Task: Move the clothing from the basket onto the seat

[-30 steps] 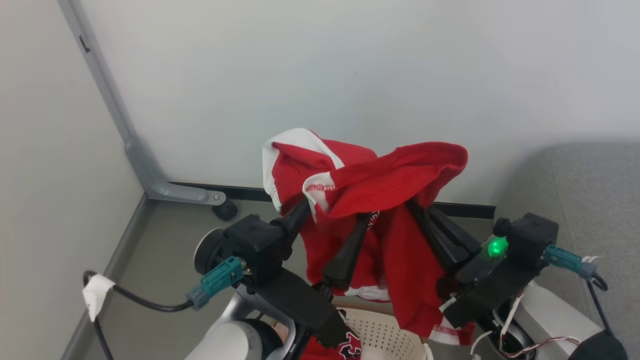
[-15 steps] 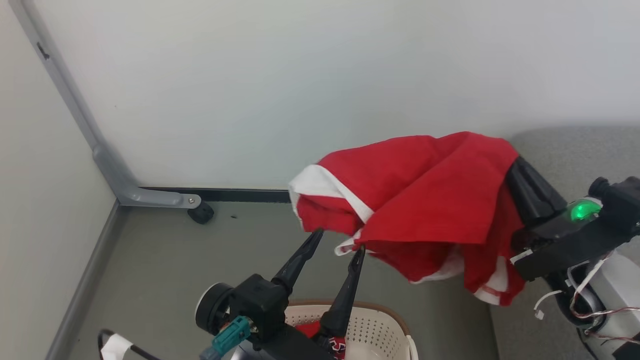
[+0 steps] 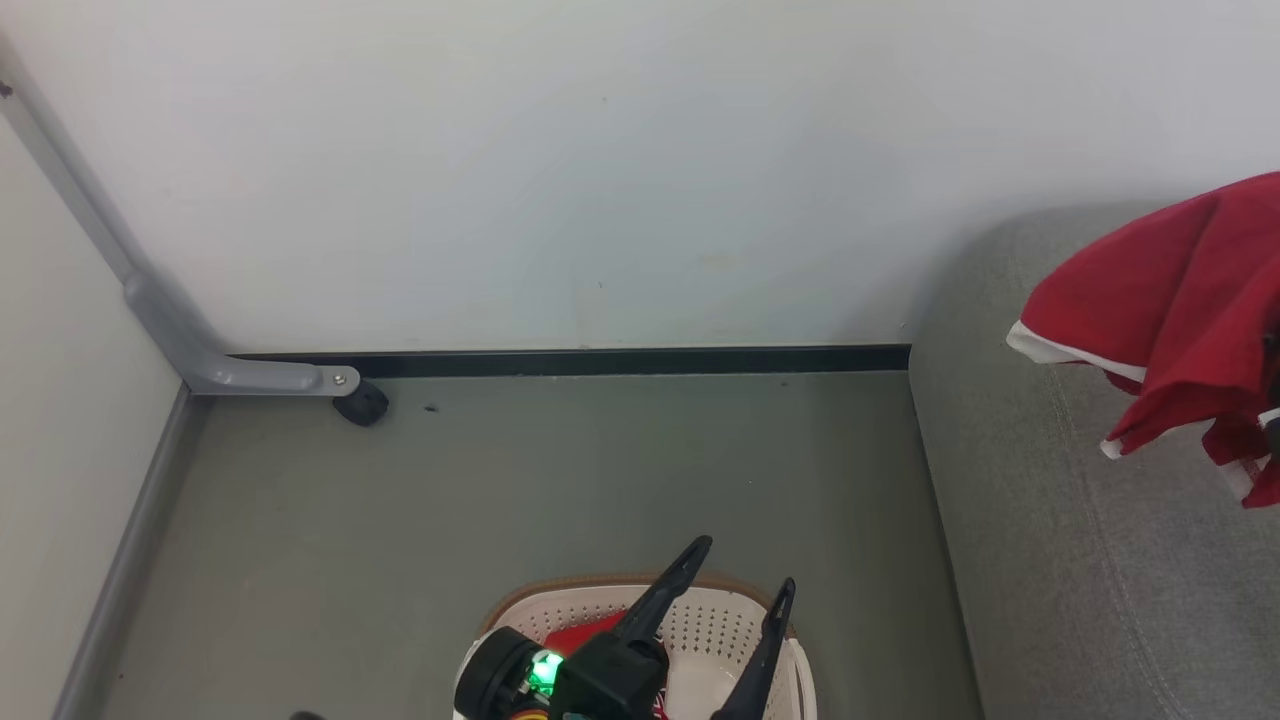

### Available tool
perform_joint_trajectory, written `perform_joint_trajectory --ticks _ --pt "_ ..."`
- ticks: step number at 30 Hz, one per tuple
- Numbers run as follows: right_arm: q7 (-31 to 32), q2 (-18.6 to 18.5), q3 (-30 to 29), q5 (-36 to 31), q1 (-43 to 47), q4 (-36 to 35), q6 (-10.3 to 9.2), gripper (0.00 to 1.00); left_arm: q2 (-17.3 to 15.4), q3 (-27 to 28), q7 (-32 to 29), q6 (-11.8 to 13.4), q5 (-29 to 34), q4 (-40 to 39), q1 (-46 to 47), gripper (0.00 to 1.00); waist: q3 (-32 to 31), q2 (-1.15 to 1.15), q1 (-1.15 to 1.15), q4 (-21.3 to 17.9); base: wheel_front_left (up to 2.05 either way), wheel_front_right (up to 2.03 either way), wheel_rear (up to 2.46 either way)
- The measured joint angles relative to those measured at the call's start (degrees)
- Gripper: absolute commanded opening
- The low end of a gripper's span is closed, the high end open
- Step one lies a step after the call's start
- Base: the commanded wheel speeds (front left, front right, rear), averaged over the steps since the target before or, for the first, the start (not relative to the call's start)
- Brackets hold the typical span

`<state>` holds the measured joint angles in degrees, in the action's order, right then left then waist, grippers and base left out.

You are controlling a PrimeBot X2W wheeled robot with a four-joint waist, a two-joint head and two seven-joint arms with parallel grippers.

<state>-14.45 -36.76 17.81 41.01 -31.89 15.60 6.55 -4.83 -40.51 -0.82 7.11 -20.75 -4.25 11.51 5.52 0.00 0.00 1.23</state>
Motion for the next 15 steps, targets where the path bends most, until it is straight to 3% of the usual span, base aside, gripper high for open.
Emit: perform_joint_trajectory --ticks 15 --pt "-0.1 -8.9 -12.3 4.6 -3.8 10.4 0.3 0.0 1.5 -4.8 -0.6 0.0 7.9 2.6 3.6 1.0 8.2 0.0 0.01 -2.5 0.0 0.0 0.0"
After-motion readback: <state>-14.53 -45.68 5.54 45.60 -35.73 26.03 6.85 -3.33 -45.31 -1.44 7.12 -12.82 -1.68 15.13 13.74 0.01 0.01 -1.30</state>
